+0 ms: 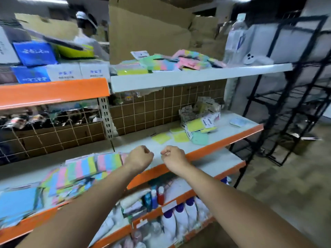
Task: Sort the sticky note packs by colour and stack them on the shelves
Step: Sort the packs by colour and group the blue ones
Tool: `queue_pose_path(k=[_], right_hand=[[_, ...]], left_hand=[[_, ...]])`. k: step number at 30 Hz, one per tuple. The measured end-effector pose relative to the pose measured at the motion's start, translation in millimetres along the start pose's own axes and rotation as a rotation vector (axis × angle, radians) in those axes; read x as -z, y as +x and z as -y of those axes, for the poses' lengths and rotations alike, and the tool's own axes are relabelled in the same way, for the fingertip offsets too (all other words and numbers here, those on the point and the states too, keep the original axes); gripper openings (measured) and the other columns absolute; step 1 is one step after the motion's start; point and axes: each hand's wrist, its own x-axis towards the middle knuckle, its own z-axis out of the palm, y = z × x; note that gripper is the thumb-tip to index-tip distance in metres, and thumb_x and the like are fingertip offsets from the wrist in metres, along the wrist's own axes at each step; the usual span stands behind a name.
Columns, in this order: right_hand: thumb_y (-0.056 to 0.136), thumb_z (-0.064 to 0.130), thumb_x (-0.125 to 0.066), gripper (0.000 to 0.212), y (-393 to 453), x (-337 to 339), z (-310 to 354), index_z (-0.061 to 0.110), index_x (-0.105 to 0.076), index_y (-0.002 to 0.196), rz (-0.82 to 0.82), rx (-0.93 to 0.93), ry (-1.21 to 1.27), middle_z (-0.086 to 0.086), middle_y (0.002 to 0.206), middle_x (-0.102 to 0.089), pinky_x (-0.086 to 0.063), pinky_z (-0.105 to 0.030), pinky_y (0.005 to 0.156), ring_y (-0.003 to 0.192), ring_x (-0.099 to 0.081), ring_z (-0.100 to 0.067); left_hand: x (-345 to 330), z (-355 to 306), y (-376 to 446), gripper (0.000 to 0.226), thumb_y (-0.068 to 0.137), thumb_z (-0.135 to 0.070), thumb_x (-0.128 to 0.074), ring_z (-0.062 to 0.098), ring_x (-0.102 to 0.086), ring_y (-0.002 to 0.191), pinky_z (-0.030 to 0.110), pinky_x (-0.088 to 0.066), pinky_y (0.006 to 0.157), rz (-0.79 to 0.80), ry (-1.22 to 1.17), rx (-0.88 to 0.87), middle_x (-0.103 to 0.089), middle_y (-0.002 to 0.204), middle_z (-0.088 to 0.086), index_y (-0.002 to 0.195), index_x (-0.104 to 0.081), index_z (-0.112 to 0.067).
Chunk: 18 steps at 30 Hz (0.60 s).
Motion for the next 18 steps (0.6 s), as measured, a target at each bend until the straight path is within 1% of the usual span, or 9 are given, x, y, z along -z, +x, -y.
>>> queue_pose_path(k=[2, 4, 6, 8, 9, 13, 15, 16, 18], right_hand=[[0.090, 0.011, -0.051, 0.025, 3.9, 26.5, -23.3, 0.014, -0.068, 0.108, -0.026, -0.015, -0.024, -0.003, 0.117, -0.066, -0.046, -0.025, 0.090, 0.110, -0.059, -0.023], [0.091, 0.011, -0.050, 0.026, 7.5, 50.0, -45.8, 0.014, -0.067, 0.110, -0.058, -0.046, -0.033, -0.002, 0.117, -0.065, -0.044, -0.022, 0.085, 0.111, -0.059, -0.022], [0.091, 0.014, -0.051, 0.026, 10.6, 72.0, -67.0, 0.014, -0.066, 0.112, -0.083, -0.074, -0.059, -0.001, 0.117, -0.066, -0.045, -0.022, 0.086, 0.111, -0.059, -0.022], [0.092, 0.016, -0.051, 0.024, 13.5, 91.8, -88.1, 0.015, -0.066, 0.110, -0.102, -0.106, -0.070, -0.004, 0.115, -0.067, -0.049, -0.028, 0.088, 0.107, -0.061, -0.024], [0.091, 0.016, -0.051, 0.023, 14.9, 101.0, -98.1, 0.015, -0.067, 0.108, -0.118, -0.122, -0.070, -0.005, 0.113, -0.067, -0.050, -0.030, 0.088, 0.106, -0.061, -0.025], [0.091, 0.016, -0.052, 0.021, 27.2, 133.5, -135.6, 0.016, -0.067, 0.105, -0.180, -0.193, -0.077, -0.005, 0.111, -0.067, -0.047, -0.026, 0.085, 0.104, -0.061, -0.023], [0.091, 0.017, -0.052, 0.018, 37.4, 148.2, -151.4, 0.018, -0.066, 0.102, -0.187, -0.221, -0.080, -0.003, 0.107, -0.066, -0.045, -0.022, 0.076, 0.100, -0.061, -0.022], [0.091, 0.017, -0.051, 0.016, 43.6, 155.0, -158.5, 0.020, -0.064, 0.098, -0.190, -0.231, -0.086, -0.002, 0.103, -0.065, -0.042, -0.021, 0.070, 0.097, -0.060, -0.022], [0.090, 0.016, -0.050, 0.012, 58.2, 168.6, -171.5, 0.023, -0.059, 0.091, -0.203, -0.242, -0.095, 0.000, 0.097, -0.063, -0.040, -0.021, 0.065, 0.093, -0.060, -0.019]], left_hand=[[-25.6, -24.5, 4.7, 0.009, 0.088, -0.026, -0.051, 0.027, -0.063, 0.091, 0.027, -0.048, 0.075, 0.057, 0.055, -0.028, -0.068, 0.096, 0.007, 0.090, -0.059, -0.022], [-48.4, -47.8, 9.2, 0.018, 0.089, -0.029, -0.052, 0.028, -0.059, 0.103, 0.029, -0.048, 0.084, 0.108, 0.105, -0.060, -0.066, 0.109, 0.008, 0.102, -0.061, -0.021], [-67.4, -70.1, 13.5, 0.032, 0.085, -0.037, -0.051, 0.029, -0.055, 0.112, 0.034, -0.046, 0.094, 0.154, 0.137, -0.099, -0.063, 0.119, 0.008, 0.111, -0.060, -0.020], [-84.4, -92.9, 18.5, 0.056, 0.072, -0.051, -0.043, 0.029, -0.053, 0.116, 0.035, -0.043, 0.097, 0.217, 0.149, -0.130, -0.060, 0.125, 0.007, 0.116, -0.058, -0.021], [-92.7, -103.4, 21.2, 0.062, 0.068, -0.055, -0.040, 0.028, -0.053, 0.117, 0.035, -0.042, 0.098, 0.247, 0.156, -0.145, -0.060, 0.125, 0.005, 0.117, -0.058, -0.022], [-127.9, -138.7, 39.3, 0.048, 0.077, -0.061, -0.046, 0.027, -0.057, 0.108, 0.036, -0.044, 0.095, 0.314, 0.209, -0.218, -0.064, 0.114, 0.005, 0.105, -0.057, -0.024], [-143.5, -154.3, 50.9, 0.046, 0.080, -0.055, -0.046, 0.028, -0.056, 0.110, 0.036, -0.044, 0.095, 0.332, 0.238, -0.249, -0.062, 0.116, 0.005, 0.109, -0.057, -0.021], [-151.3, -162.1, 57.9, 0.040, 0.084, -0.048, -0.046, 0.028, -0.055, 0.111, 0.035, -0.044, 0.095, 0.332, 0.250, -0.259, -0.062, 0.118, 0.005, 0.112, -0.057, -0.021], [-165.4, -177.5, 74.2, 0.031, 0.089, -0.038, -0.046, 0.027, -0.055, 0.111, 0.035, -0.044, 0.095, 0.335, 0.261, -0.281, -0.061, 0.119, 0.005, 0.113, -0.057, -0.021]])
